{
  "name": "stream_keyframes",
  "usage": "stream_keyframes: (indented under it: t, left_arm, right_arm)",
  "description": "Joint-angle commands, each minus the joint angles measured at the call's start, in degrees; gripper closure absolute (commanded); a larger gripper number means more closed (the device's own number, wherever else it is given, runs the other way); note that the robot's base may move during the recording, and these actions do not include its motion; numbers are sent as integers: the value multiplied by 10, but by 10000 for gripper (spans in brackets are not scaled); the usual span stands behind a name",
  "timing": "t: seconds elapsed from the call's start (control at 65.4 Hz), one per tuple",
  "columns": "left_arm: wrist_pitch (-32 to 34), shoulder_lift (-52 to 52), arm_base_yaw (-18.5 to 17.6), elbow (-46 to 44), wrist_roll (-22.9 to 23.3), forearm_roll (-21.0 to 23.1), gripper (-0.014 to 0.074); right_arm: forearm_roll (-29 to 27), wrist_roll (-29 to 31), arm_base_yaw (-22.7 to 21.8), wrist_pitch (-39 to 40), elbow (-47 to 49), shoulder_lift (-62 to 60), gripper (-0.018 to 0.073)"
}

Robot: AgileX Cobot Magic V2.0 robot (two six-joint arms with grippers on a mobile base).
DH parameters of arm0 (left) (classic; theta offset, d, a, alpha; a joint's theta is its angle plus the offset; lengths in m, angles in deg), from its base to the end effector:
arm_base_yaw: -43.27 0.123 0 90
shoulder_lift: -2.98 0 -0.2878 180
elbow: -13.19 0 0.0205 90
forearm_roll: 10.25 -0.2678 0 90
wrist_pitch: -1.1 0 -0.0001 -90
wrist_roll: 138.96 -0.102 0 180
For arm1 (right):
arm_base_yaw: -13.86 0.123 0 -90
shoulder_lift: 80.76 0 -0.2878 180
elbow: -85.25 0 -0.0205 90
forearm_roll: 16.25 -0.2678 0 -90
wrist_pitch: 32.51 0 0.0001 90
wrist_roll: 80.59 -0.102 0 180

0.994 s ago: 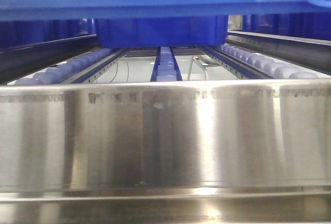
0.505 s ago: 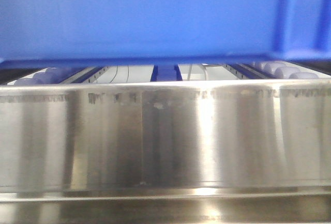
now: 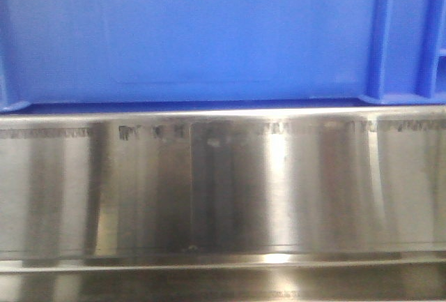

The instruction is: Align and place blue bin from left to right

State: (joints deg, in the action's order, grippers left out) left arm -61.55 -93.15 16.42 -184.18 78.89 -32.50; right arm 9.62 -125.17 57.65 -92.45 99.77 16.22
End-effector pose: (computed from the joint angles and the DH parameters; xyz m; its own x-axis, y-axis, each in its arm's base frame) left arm 0.3292 -0.1282 0.4083 -0.7094 -0.1234 -0.6939 -0.1053 0.9921 -0.0689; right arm 0.2857 0.2204 0.3920 -0.7111 -0.0224 -0.7028 -0.1154 0.9896 0.0852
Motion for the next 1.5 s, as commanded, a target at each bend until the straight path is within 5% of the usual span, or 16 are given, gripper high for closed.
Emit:
stream_keyframes:
  t: [0.0,0.275,0.443,0.581,0.657,0.734,1.009,1.345,1.483]
  left_arm:
    - [55,5,-8,-8,7,26,707]
    - [53,5,-8,-8,7,26,697]
    - [53,6,-8,-8,7,26,455]
    - [49,6,-8,-9,7,26,193]
    - [44,6,-8,-9,7,26,122]
    - [40,6,-8,-9,7,26,97]
    - [32,15,-9,-13,7,28,136]
    - [16,51,-9,-47,-4,28,689]
    - [11,72,-9,-50,-10,27,707]
  right_arm:
    - [3,3,3,40,6,1,631]
    - [3,10,3,33,6,1,625]
    - [3,26,3,14,8,1,611]
    - [3,29,3,7,8,1,306]
    - [3,29,3,4,8,-2,144]
    - [3,29,3,4,8,-8,77]
    - [3,29,3,3,8,-49,170]
    - [3,66,4,8,8,-94,631]
    - [3,70,14,6,8,-116,637]
